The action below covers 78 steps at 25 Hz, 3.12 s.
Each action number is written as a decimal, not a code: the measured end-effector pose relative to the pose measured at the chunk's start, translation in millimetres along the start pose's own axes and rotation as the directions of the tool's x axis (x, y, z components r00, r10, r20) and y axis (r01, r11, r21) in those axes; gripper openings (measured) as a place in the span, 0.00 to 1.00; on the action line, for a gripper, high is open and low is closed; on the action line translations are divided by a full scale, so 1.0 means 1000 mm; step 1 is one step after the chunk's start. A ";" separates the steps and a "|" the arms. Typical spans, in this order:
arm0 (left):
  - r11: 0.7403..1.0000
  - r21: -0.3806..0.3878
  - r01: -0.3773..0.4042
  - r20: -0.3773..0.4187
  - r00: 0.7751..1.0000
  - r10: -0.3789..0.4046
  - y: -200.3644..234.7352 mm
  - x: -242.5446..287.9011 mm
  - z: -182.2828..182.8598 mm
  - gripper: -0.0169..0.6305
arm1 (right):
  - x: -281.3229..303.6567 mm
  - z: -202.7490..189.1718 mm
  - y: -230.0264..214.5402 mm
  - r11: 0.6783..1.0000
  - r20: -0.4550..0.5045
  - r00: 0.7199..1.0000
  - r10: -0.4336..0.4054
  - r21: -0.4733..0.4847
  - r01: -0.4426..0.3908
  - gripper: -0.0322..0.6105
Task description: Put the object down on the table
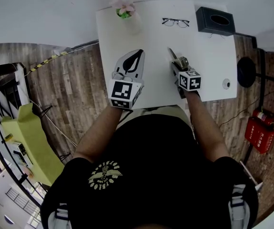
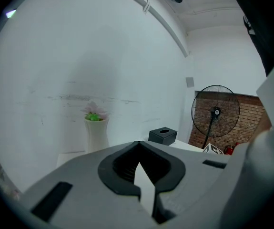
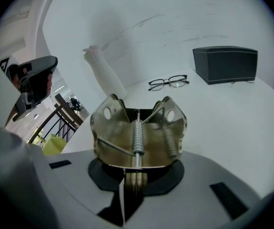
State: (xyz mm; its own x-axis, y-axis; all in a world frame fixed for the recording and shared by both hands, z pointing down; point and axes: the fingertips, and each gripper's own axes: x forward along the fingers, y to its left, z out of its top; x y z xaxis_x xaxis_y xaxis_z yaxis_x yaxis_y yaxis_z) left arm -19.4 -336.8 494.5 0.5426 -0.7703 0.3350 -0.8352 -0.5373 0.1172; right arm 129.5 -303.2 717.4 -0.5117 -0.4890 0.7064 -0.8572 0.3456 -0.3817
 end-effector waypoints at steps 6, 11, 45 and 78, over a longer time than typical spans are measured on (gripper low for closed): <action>1.000 -0.007 -0.008 0.003 1.000 0.008 0.003 -0.001 0.000 0.04 | 0.006 0.002 -0.001 1.000 -0.016 1.000 0.007 0.005 -0.007 0.14; 1.000 -0.006 -0.007 0.003 1.000 0.007 0.002 -0.001 0.000 0.04 | 0.008 0.002 -0.002 1.000 -0.039 0.999 0.004 0.013 -0.004 0.18; 1.000 0.022 -0.008 0.068 0.998 0.006 0.008 -0.021 0.031 0.04 | -0.081 0.081 0.015 0.975 0.206 0.976 -0.074 -0.189 0.114 0.44; 1.000 0.025 -0.014 0.139 0.990 0.010 0.013 -0.051 0.068 0.04 | -0.233 0.213 0.109 0.925 0.636 0.772 -0.015 -0.284 0.252 0.05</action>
State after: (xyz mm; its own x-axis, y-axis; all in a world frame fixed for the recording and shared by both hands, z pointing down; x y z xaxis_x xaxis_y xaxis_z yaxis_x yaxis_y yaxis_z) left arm -52.0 -328.0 414.9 0.5412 -0.8161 0.2024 -0.8401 -0.5351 0.0886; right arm 142.6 -322.4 384.4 -0.4182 -0.8920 0.1718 -0.9058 0.4236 -0.0060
